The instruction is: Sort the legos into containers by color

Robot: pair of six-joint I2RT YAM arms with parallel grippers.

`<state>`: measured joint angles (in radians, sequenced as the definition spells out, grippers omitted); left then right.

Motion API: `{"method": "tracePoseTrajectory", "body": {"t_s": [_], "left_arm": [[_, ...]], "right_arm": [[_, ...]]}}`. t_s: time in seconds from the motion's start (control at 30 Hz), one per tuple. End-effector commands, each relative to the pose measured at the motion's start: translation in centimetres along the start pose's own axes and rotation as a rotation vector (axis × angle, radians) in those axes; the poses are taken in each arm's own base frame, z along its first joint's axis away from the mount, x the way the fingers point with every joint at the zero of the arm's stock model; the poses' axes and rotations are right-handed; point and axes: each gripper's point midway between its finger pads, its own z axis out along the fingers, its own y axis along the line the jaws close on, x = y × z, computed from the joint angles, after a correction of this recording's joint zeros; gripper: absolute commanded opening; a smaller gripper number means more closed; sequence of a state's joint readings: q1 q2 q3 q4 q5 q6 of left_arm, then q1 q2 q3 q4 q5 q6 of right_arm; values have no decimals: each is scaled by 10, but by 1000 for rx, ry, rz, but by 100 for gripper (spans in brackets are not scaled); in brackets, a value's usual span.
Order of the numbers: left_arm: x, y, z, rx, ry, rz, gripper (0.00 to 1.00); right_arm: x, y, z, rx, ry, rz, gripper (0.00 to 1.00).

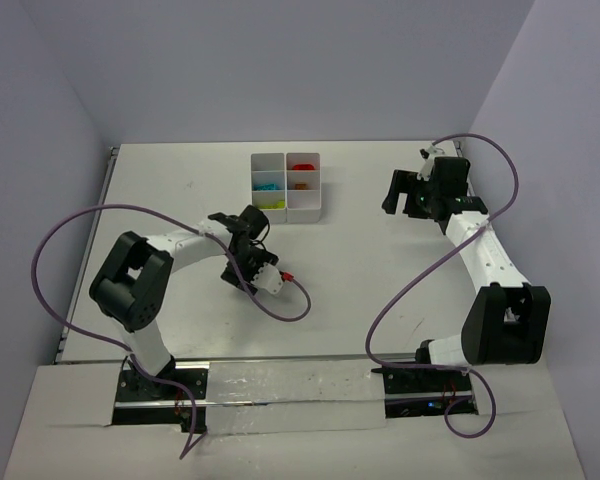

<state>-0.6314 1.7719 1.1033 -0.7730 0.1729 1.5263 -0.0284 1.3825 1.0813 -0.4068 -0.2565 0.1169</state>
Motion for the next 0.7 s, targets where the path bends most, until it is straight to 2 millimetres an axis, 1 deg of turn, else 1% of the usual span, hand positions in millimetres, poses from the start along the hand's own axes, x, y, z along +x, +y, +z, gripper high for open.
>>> {"method": "tracePoseTrajectory", "body": {"t_s": [0.0,0.1,0.2,0.23,0.27,0.3,0.33,0.37,0.4,0.43,0.47,0.53,0.57,0.6,0.63,0.67], "left_arm": [[0,15,3,-73,6,74,65],[-5,23,-2,-118,-14,83,55],[-11,35,-12,-157,-33,73,43],[-15,41,-19,-167,-50,46,35],[-16,45,-24,-169,-56,23,30],[-22,50,-27,-168,-90,-8,24],[-31,57,-36,-180,-132,-69,17],[-39,74,-51,-228,-170,-105,4],[-52,87,-62,-264,-236,-137,0],[-61,96,-72,-288,-298,-214,0],[-70,107,-82,-317,-349,-221,0],[-90,151,-119,-456,-515,-419,0],[-96,160,-129,-471,-583,-465,0],[-102,169,-138,-490,-644,-507,0],[-103,181,-146,-539,-682,-559,0],[-99,194,-153,-608,-719,-658,0]], "right_arm": [[-21,8,-5,-20,-45,-22,100],[-21,8,-5,-21,-44,-23,100],[-20,8,-4,-22,-39,-20,100],[-21,9,-4,-23,-40,-20,100],[-21,9,-4,-23,-40,-21,100],[-21,9,-4,-23,-40,-20,100],[-22,9,-3,-23,-40,-19,100],[-22,9,-3,-25,-40,-17,100],[-22,9,-3,-26,-40,-15,100],[-21,8,-1,-25,-36,-14,100],[-21,8,-1,-25,-36,-11,100],[-21,9,0,-24,-35,-11,100],[-21,8,0,-23,-35,-11,100],[-21,8,-1,-23,-36,-11,100],[-22,8,-1,-21,-36,-10,100],[-22,8,0,-18,-37,-10,100]]}}
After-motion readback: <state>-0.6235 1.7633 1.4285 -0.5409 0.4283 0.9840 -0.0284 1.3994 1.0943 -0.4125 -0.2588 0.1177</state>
